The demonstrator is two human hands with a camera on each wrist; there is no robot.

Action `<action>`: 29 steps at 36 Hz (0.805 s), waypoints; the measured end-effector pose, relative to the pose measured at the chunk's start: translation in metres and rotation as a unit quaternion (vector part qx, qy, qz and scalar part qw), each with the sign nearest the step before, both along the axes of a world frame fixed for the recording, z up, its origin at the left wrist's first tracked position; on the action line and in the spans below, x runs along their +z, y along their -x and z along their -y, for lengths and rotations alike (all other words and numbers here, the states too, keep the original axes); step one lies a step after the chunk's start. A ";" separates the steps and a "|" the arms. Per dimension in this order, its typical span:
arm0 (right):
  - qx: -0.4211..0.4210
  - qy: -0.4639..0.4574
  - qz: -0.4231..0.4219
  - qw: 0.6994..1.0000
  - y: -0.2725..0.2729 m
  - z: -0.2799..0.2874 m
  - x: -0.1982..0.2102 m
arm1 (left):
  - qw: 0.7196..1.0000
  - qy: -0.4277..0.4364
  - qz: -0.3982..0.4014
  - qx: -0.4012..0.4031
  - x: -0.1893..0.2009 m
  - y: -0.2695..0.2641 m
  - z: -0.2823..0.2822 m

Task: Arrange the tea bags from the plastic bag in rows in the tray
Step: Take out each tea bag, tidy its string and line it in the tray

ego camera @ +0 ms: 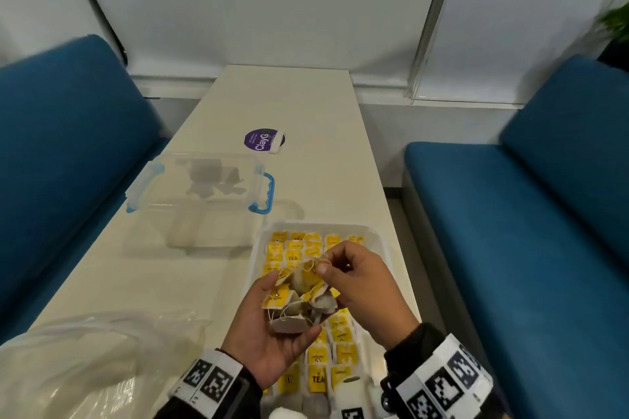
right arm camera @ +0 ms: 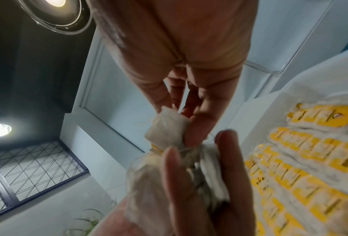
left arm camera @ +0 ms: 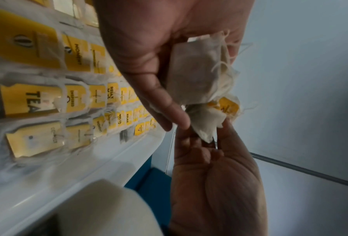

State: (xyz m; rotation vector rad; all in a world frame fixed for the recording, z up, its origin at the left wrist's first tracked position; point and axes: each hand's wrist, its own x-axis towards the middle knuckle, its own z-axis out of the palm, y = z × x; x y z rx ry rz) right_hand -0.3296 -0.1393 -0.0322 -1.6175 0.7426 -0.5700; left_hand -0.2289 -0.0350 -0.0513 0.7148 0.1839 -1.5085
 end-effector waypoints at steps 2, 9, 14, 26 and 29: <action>-0.009 -0.014 0.015 1.000 -0.004 -0.004 -0.002 | 1.000 0.013 -0.001 0.011 0.001 0.000 -0.001; -0.049 0.007 0.071 0.996 -0.007 -0.015 -0.001 | 0.999 -0.010 -0.023 0.026 -0.002 -0.007 -0.003; -0.084 -0.001 0.080 0.993 -0.010 -0.017 0.000 | 0.999 0.021 -0.036 0.020 -0.001 -0.008 -0.001; -0.097 -0.086 0.111 0.985 -0.025 -0.031 0.001 | 1.000 0.004 -0.006 0.027 -0.004 -0.004 0.000; -0.109 -0.028 0.107 0.988 -0.027 -0.029 0.000 | 0.999 -0.008 -0.013 0.036 -0.005 -0.009 -0.003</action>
